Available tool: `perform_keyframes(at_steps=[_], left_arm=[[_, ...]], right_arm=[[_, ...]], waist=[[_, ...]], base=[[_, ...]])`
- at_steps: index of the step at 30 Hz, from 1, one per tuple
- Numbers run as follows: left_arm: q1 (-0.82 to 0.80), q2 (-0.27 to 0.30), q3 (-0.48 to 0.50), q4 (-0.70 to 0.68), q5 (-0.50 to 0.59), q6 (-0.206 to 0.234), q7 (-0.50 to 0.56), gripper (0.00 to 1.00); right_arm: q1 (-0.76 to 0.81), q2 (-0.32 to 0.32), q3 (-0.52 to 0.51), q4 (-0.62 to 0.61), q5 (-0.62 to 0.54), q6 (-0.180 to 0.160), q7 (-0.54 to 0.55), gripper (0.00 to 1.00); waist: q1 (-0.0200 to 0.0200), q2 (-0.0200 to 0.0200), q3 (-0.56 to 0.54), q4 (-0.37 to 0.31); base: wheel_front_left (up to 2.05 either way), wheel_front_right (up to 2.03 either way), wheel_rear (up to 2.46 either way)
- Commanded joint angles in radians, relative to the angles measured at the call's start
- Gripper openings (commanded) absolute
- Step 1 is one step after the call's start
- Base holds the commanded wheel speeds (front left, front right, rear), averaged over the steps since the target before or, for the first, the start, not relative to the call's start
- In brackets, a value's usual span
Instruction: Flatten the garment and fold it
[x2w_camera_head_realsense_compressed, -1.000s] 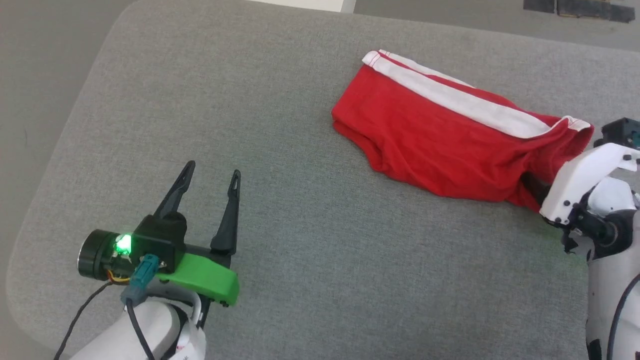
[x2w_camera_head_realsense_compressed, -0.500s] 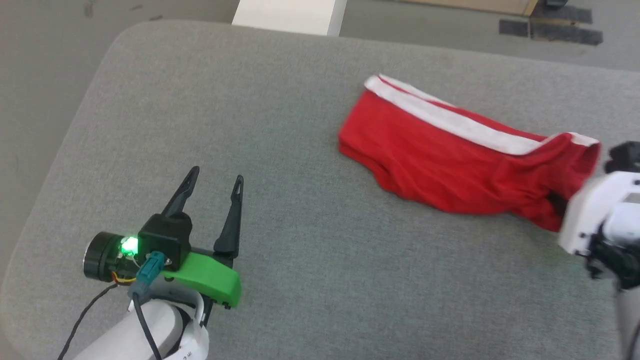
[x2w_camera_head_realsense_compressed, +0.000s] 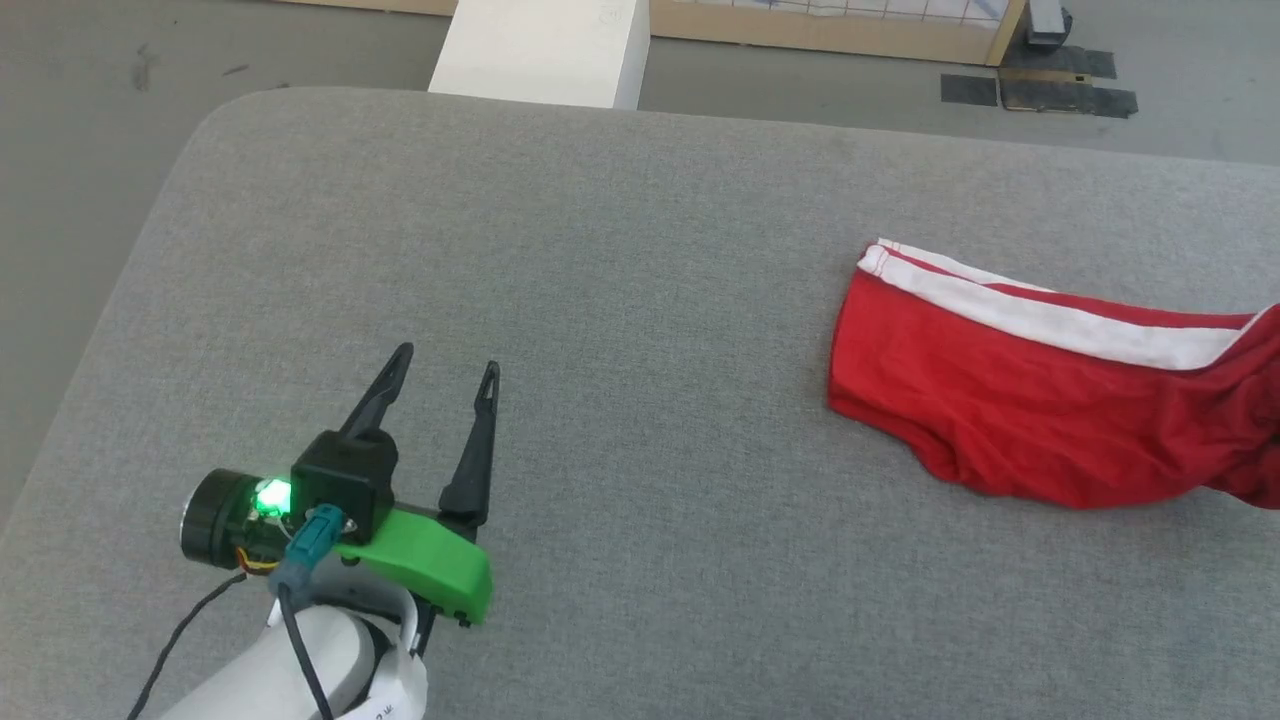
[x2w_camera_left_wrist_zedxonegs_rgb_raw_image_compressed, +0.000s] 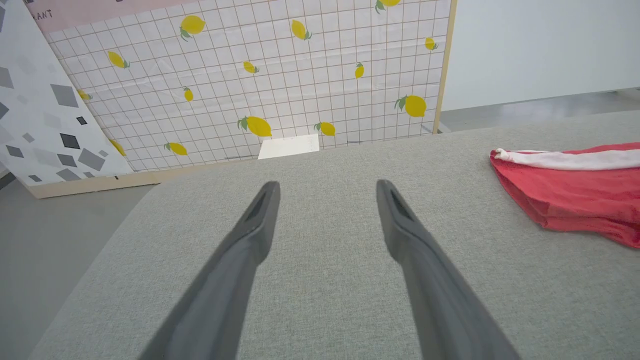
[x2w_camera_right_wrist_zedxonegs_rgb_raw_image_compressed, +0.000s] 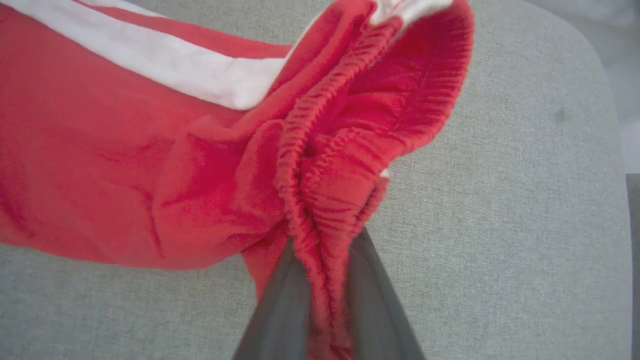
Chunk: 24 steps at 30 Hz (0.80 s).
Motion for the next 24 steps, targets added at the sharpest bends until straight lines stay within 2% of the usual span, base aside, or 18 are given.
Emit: perform_keyframes(at_steps=[1,11,16,24], left_arm=[[-0.009,-0.006,-0.003,0.002,-0.012,-0.002,0.004,1.0],[-0.018,-0.031,-0.014,0.015,-0.014,-0.003,0.002,1.0],[-0.024,-0.044,-0.017,0.019,-0.012,-0.002,-0.008,1.0],[-0.045,-0.071,-0.026,0.03,-0.004,-0.007,-0.018,1.0]], right_arm=[[-0.023,-0.006,0.024,-0.004,0.008,-0.001,-0.011,0.0],[-0.129,0.009,0.16,-0.067,0.068,-0.001,0.011,0.0],[-0.205,0.061,0.245,-0.092,0.09,-0.001,0.062,0.0],[-0.274,0.117,0.317,-0.057,0.047,-0.001,0.085,0.0]], waist=[[0.0,-0.0001,-0.001,0.0],[0.0,-0.0001,0.0,0.038],[0.0,-0.0001,0.033,0.076],[0.0,-0.0001,0.084,0.126]], base=[[0.0,0.0,0.0],[0.0,0.0,0.0],[0.0,0.0,0.0],[0.0,0.0,0.0]])
